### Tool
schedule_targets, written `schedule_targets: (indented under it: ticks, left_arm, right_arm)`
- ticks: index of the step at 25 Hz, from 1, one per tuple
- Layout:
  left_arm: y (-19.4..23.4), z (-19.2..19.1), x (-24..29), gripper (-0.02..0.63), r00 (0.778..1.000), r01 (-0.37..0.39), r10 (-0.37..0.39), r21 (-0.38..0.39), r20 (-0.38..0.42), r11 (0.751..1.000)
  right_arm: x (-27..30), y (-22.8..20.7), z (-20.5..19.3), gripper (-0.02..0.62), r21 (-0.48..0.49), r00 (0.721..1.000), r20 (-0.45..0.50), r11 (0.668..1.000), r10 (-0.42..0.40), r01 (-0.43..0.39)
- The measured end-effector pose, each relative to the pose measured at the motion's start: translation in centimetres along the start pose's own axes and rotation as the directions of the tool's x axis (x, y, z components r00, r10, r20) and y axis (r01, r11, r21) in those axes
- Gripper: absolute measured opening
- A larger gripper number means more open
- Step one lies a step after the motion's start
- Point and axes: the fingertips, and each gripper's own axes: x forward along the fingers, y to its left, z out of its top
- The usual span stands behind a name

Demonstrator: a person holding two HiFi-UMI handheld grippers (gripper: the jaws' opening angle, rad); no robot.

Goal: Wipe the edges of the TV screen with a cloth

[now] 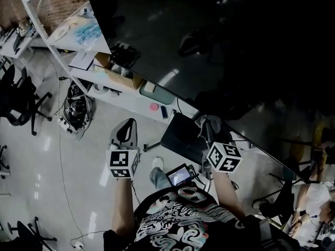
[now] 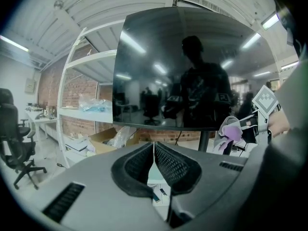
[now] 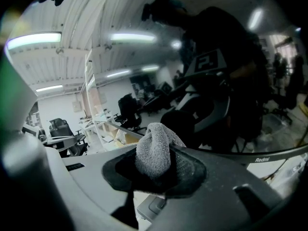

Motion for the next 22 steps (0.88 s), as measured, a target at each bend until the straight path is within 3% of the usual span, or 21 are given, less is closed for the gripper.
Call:
schedule_targets:
  ticks: [22]
  left_arm:
    - [4.5,0.9,2.0,0.025,1.0,0.0,0.0,-0.004,-0.009,1.0]
  right_arm:
    - [3.9,4.2,0.7,0.149,0.026,1.0,-0.015,0.999,0.024,-0.023]
